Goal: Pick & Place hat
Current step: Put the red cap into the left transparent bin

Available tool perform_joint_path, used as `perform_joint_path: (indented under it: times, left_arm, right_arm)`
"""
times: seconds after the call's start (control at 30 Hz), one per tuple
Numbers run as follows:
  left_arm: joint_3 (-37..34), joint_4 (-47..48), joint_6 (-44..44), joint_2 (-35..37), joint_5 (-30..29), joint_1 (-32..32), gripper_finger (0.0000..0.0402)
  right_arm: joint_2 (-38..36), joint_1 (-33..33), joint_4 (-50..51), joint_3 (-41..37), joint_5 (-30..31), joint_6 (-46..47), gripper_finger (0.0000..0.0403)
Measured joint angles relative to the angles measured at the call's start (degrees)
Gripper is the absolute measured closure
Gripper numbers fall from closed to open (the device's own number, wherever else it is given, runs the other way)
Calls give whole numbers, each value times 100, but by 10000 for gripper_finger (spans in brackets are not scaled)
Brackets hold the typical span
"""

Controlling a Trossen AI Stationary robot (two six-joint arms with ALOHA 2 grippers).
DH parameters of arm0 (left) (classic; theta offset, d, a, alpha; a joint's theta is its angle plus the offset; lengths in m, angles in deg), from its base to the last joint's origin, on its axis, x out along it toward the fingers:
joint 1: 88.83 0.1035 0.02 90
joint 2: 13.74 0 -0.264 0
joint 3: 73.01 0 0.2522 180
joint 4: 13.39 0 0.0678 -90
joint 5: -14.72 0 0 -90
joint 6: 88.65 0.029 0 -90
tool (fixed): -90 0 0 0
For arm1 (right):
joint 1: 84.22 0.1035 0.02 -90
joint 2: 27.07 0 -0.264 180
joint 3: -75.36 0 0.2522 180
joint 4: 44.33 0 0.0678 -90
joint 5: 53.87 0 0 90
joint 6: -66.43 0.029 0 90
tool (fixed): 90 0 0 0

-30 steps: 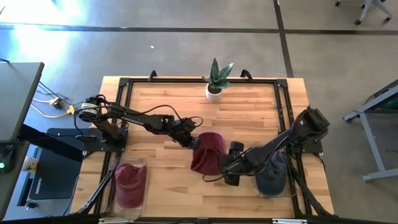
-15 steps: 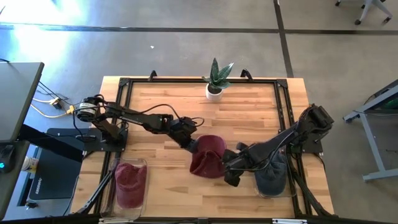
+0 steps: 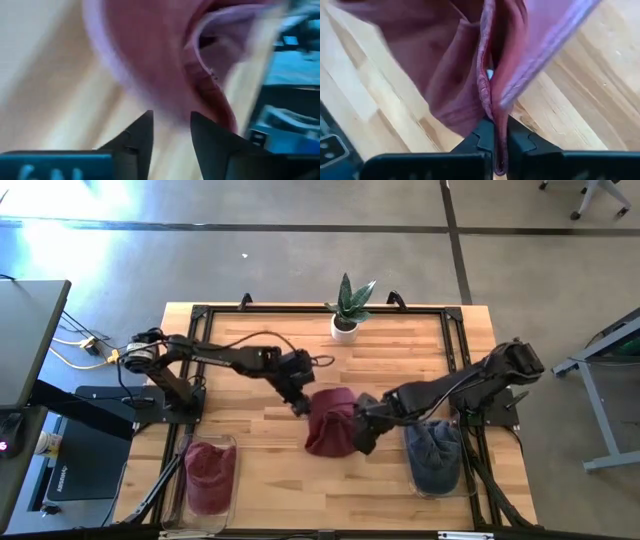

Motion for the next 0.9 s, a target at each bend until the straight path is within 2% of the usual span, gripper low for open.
perform_joint_path:
  times: [0.13,0.23,0.3,0.4,0.5,0.6,0.73,0.9]
  left_arm:
    - [597,1541,548,0,-816,134,265]
    - [1247,2654,894,0,-1445,4,272]
    - [1600,3021,916,2,-1697,-186,282]
    - [1872,2752,869,2,-1655,-670,301]
    - [1825,2143,566,7,-1558,-1206,327]
    - [1671,1427,112,-120,-1918,-1584,358]
    - [1434,505,-511,-607,-2380,-1724,396]
    - [1398,-235,-959,-1252,-2602,-1684,393]
  right_arm:
    - [-121,-240,-3,0,-145,44,397]
    - [-124,-362,-7,0,-283,-12,393]
    - [-113,-408,-10,0,-340,-63,389]
    - [-107,-438,34,0,-356,-151,390]
    - [-107,-444,100,0,-350,-194,395]
    - [-107,-444,128,0,-344,-277,394]
    - [-105,-442,206,2,-375,-312,384]
    - [-100,-434,370,2,-489,-451,392]
